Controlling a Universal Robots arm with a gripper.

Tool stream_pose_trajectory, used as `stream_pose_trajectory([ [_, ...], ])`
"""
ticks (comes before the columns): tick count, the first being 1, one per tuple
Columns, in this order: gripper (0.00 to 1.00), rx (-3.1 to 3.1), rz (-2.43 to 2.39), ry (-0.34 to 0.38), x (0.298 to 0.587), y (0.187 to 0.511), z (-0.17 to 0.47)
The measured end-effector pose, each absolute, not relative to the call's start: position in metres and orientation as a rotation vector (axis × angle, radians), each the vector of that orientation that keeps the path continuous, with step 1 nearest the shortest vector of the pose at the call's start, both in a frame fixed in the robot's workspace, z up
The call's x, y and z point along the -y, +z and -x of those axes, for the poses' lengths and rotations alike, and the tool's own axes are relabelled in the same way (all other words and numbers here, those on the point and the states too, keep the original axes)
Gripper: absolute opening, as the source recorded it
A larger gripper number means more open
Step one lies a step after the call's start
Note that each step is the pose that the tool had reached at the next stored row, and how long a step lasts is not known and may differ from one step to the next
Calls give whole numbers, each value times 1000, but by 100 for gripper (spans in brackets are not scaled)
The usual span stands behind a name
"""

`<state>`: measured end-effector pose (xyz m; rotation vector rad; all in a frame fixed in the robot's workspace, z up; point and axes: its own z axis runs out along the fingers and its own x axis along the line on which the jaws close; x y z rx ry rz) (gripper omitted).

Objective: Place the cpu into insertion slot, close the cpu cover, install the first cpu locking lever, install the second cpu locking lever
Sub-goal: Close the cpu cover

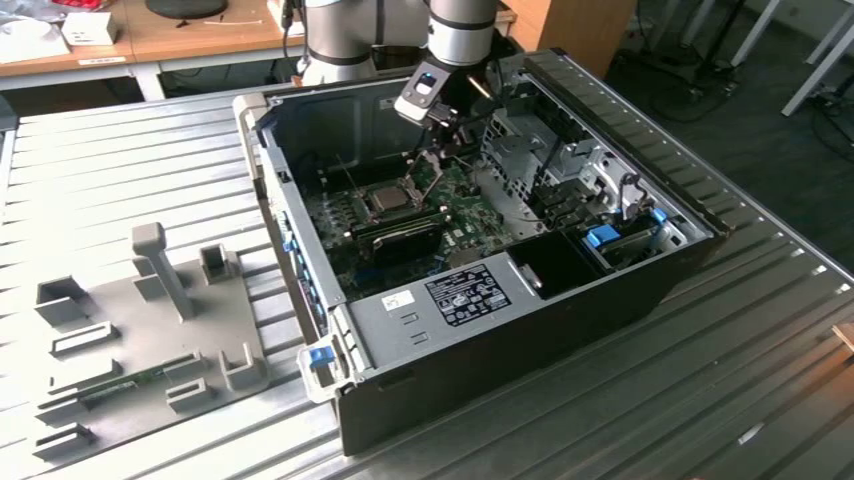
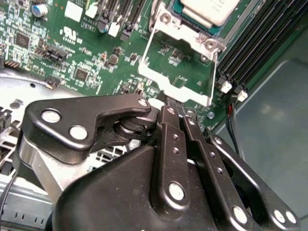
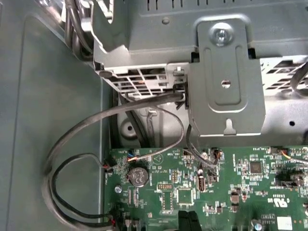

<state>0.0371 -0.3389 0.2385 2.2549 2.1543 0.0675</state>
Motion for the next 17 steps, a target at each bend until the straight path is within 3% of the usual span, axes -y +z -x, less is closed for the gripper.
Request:
stream_pose_trajectory([
  [17, 10, -2158, -2259, 60, 339, 238, -25],
])
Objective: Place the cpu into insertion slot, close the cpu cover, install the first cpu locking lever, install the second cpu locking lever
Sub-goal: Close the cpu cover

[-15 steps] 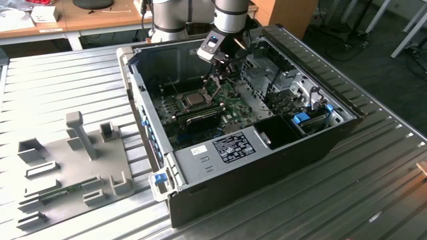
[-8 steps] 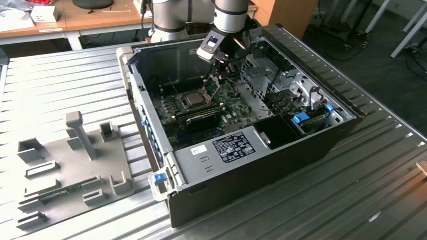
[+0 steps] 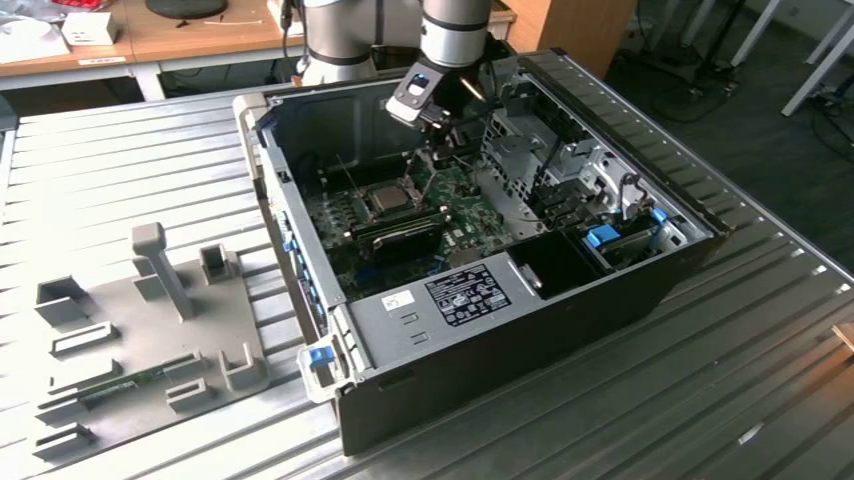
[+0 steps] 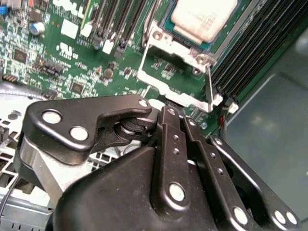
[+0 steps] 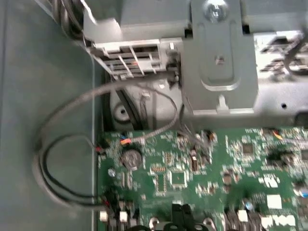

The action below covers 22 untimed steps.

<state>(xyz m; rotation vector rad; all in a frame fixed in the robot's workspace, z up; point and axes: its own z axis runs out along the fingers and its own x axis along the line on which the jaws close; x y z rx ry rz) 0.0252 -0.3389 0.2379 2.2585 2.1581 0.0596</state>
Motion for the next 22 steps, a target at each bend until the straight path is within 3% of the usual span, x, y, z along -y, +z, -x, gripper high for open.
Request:
stream_pose_trajectory([
  [22, 10, -2145, -2245, 89, 339, 238, 13],
])
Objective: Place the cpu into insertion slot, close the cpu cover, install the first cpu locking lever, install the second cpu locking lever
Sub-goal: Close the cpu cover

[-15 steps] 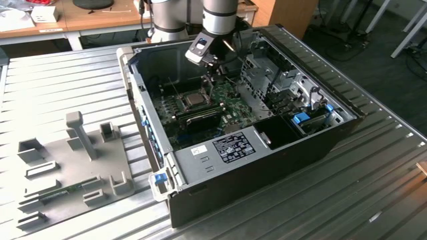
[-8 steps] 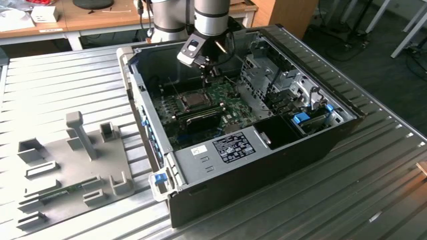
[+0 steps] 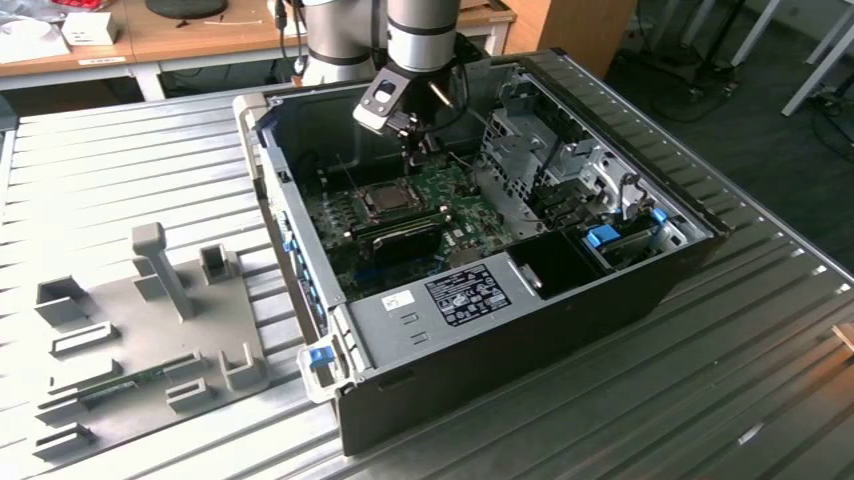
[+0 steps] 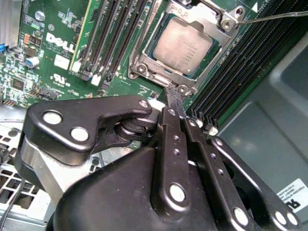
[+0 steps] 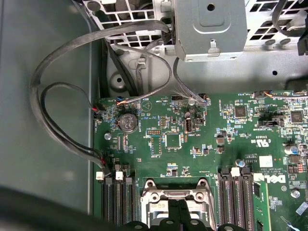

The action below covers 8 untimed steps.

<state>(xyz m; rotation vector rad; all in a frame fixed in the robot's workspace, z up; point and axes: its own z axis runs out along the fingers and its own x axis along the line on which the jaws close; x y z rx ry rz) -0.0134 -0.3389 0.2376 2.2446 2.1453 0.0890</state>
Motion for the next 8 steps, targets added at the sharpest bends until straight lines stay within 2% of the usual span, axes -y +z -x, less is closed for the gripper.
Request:
stream_pose_trajectory([
  [8, 10, -2145, -2245, 89, 339, 237, 16],
])
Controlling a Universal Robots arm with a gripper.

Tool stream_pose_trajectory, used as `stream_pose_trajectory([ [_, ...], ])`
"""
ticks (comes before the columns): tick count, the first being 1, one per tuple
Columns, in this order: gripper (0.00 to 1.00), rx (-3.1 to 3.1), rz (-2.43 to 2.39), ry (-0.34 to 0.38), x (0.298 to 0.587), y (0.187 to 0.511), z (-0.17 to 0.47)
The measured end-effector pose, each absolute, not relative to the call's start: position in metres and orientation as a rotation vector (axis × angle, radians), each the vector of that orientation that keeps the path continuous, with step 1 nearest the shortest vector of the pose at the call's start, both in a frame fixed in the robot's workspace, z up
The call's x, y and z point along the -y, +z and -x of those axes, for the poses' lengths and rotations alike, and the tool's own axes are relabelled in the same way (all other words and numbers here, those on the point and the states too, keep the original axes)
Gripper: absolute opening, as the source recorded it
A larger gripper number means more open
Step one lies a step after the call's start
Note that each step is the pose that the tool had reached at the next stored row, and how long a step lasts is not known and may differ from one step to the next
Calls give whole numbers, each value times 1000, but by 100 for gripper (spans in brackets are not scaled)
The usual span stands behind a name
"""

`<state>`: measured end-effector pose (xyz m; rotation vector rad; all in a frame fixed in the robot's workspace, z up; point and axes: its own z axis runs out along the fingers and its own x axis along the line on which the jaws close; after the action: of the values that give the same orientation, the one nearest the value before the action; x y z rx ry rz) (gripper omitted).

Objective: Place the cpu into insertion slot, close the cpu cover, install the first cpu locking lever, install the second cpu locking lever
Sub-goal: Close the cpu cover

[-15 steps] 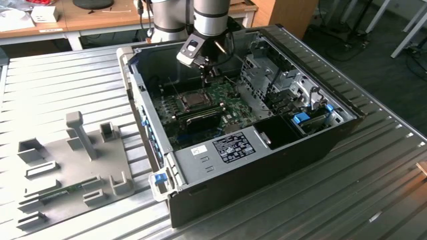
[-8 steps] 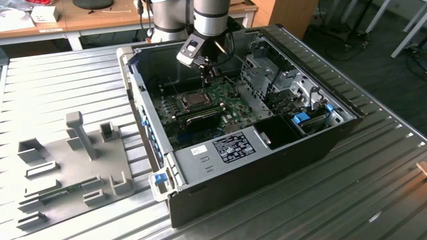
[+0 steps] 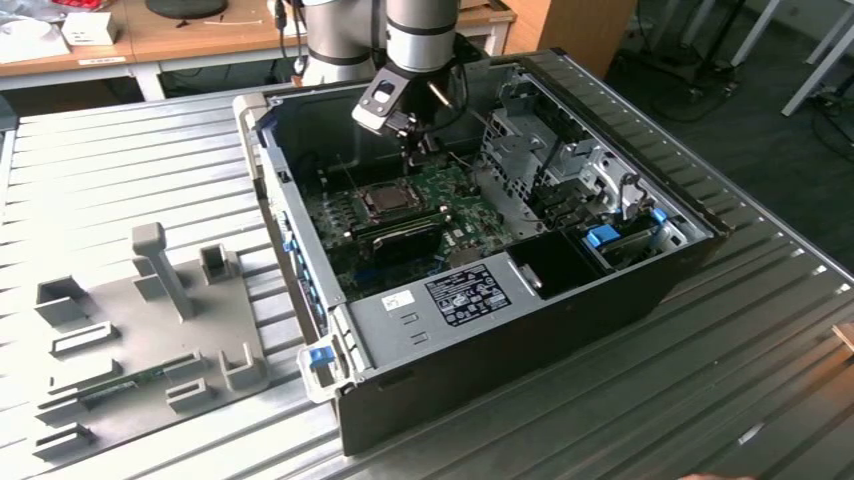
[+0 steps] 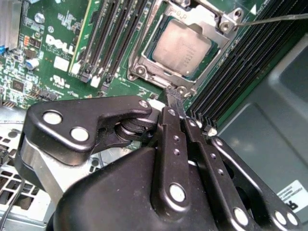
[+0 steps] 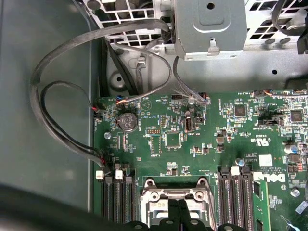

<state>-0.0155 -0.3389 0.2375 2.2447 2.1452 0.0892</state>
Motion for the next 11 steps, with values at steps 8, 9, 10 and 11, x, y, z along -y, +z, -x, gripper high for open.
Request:
stream_pose_trajectory([
  [8, 10, -2145, -2245, 89, 339, 237, 27],
  [9, 10, -2145, -2244, 89, 339, 237, 27],
  [10, 10, -2145, -2244, 89, 339, 237, 27],
  [11, 10, -2145, -2245, 89, 339, 237, 27],
])
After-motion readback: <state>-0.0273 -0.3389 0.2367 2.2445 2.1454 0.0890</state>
